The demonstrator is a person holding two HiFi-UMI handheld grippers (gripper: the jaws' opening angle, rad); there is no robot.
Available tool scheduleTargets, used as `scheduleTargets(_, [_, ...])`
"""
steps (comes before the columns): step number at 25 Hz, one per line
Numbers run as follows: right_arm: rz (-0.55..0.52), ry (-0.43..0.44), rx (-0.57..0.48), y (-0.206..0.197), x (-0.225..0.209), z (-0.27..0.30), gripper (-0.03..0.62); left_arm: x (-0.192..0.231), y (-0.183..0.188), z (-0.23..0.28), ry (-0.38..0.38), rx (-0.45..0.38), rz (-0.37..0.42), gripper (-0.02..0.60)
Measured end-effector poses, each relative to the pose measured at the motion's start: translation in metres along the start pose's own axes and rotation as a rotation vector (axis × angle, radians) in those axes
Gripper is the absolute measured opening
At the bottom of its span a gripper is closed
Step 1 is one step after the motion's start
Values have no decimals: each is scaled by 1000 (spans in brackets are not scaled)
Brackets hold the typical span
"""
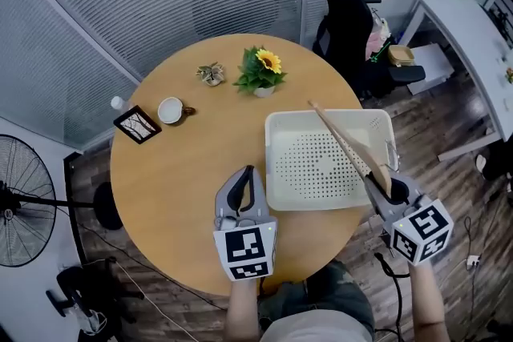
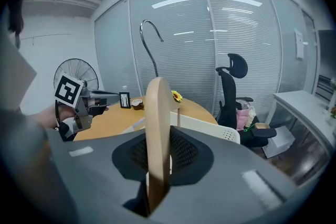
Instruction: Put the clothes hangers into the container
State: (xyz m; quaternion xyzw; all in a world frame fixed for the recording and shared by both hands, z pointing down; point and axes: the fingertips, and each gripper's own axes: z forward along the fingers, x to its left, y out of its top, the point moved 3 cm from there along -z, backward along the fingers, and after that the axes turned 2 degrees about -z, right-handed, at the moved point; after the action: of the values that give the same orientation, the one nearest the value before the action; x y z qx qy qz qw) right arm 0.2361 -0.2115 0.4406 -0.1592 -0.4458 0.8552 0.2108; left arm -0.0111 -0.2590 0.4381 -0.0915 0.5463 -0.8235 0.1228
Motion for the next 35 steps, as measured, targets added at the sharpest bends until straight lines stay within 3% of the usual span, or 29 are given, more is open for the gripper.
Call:
scheduleTargets(9, [-37, 153, 31, 0, 2, 2, 63, -10, -3, -3, 26, 11, -2, 1])
scheduleTargets(15, [-129, 232, 95, 0, -4, 12, 63, -19, -6, -3, 25, 27, 16, 1])
scheduleTargets(21, [-257, 279, 175, -1, -10, 30, 64, -22, -11, -4, 23, 42, 26, 1])
scheduleTargets(28, [-295, 290, 234, -14, -16, 56, 63, -23, -19, -5, 32, 62, 18, 1])
scheduleTargets(35, [-398, 299, 290, -32, -11, 78, 63, -26, -24, -4, 26, 81, 11, 1])
